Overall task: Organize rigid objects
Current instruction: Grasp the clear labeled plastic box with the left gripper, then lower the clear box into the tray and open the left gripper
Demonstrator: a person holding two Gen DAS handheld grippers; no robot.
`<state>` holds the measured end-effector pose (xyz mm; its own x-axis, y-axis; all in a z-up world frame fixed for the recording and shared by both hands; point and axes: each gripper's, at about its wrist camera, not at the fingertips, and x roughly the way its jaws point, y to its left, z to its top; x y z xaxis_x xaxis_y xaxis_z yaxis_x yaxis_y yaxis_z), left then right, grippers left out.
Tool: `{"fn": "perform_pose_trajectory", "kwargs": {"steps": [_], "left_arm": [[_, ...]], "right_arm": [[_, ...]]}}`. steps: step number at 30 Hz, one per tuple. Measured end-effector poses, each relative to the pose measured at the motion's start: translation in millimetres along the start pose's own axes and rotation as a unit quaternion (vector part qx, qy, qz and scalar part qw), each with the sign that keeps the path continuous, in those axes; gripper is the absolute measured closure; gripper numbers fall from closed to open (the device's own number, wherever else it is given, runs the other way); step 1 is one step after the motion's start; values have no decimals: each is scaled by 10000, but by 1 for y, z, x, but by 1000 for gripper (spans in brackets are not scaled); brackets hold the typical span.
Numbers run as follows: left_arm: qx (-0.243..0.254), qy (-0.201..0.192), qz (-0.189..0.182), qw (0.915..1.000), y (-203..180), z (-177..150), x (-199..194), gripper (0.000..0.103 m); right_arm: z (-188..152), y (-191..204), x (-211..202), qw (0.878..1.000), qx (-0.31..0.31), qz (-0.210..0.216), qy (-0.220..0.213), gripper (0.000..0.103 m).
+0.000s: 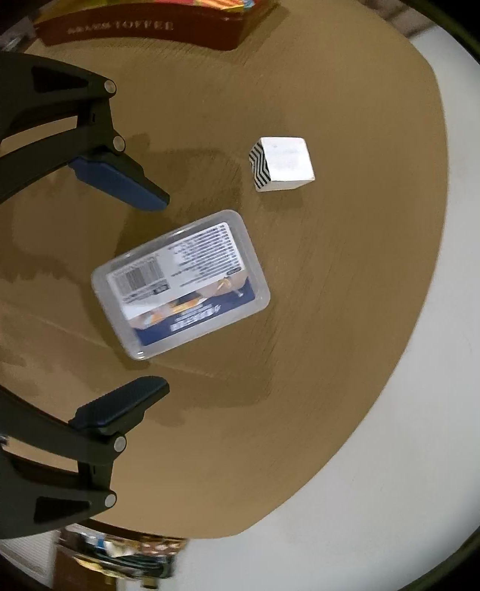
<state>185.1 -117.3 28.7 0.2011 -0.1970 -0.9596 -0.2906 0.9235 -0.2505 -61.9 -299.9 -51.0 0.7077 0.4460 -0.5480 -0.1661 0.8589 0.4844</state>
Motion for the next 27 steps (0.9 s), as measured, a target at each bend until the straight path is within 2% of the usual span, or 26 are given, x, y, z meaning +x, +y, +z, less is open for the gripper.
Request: {"fn": "perform_pose_trajectory", "kwargs": {"steps": [2,5,8,10,12,15,17,22,24,27], "left_arm": [[-122,118,37,9998,-5,2,13,15],[-130,343,194,9991,-9,0,30,22],[343,128,414,9985,-22,-9,29,32],[502,43,332,9982,-25,-16,28,33],[616,-96,350,9974,-22,-26,24,43],[957,-228,214,9949,-21,-53,12,45],[1266,-459,181,9907,-17,-80,-2,45],[1601,-716,-187,9843,17,-128,-48,45],[1640,-731,-311,9833,52,-141,-75,45],[1626,-877,-276,9824,103,-148,-115,45]], "right_arm": [[-1,-2,-3,10000,21,32,-41,35],[0,-5,-8,9999,61,56,-90,35],[0,-8,-14,9998,108,67,-134,35],[2,-10,-17,9998,132,64,-144,35],[3,-12,-19,9997,167,58,-162,35],[5,-14,-22,9996,210,38,-183,35],[6,-15,-22,9996,225,19,-165,35],[9,-14,-20,9997,244,-55,-53,35],[10,-14,-18,9996,252,-96,-7,35],[12,-12,-15,9995,258,-168,56,35]]}}
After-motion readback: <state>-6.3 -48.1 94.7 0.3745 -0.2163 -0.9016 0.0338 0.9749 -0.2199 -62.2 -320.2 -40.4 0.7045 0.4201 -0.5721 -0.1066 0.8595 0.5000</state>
